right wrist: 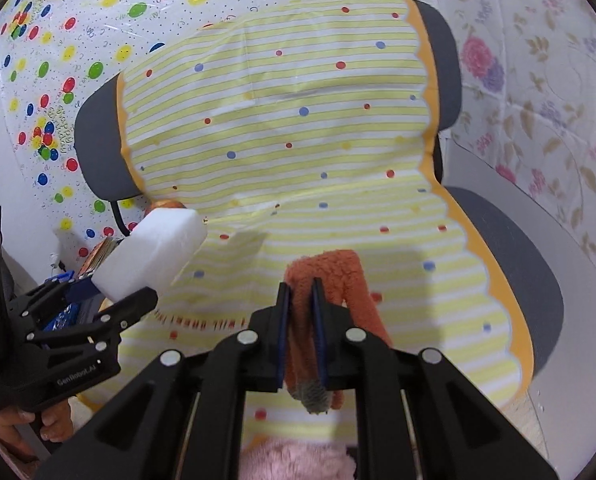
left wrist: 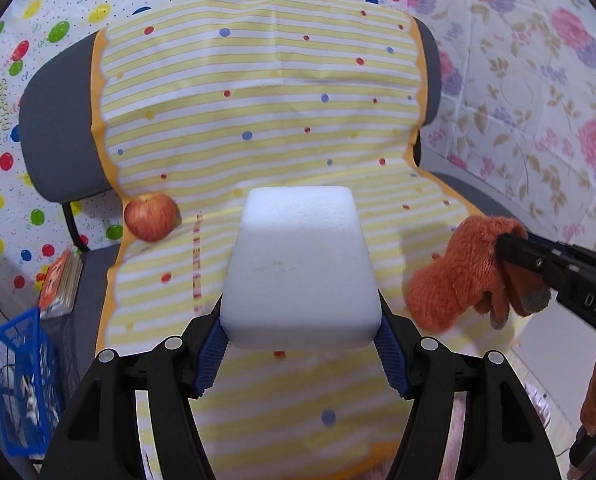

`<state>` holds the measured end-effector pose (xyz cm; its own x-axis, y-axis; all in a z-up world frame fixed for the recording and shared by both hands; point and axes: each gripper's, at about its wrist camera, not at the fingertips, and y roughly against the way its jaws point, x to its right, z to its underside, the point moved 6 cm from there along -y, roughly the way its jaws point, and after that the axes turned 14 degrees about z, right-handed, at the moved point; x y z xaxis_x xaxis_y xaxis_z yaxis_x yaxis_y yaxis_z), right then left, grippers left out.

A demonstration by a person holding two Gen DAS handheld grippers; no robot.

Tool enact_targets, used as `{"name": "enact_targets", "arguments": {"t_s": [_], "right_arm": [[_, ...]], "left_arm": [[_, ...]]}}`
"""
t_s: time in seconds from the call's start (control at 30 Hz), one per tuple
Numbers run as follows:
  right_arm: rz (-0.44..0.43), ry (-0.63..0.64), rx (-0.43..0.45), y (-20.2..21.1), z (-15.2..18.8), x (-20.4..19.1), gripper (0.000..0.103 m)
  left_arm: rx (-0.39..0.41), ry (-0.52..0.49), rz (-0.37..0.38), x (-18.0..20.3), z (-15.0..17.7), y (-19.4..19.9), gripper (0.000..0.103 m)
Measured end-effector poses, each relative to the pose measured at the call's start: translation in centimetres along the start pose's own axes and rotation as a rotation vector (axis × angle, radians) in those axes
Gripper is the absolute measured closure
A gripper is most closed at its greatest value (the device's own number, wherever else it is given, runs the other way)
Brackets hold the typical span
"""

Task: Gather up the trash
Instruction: 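Carry the sponge and orange glove over the pink trash bin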

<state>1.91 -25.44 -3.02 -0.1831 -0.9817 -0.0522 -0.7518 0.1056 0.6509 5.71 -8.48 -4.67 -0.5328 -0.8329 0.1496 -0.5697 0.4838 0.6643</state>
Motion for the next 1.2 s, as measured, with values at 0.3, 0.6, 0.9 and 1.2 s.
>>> {"name": "enact_targets", "arguments": {"t_s": [0.3,0.6,0.9,1.2], "right_arm": [[0.045,-0.029,0.032,4.5,3.4,2.1,0.092],[0.238,-0.102,0.045,10.4,8.4,6.7,0.092],[0.457,-0.215,-0.006,15.7,16.7,11.6,0.092],[0.547,-0.282,-0.032,19.1,20.8,14.9,0.091]], "left_arm": [[-0.017,-0.032,0.082,4.0,4.2,1.2,0.037],[-0.043,-0.158,0.287,10.9,7.4,1.4,0.037],[-0.157,-0.336,0.494,18.7,11.8,1.5,0.037],[-0.242,-0.432,0.618,25.4,14.3,0.7,0.036]]}}
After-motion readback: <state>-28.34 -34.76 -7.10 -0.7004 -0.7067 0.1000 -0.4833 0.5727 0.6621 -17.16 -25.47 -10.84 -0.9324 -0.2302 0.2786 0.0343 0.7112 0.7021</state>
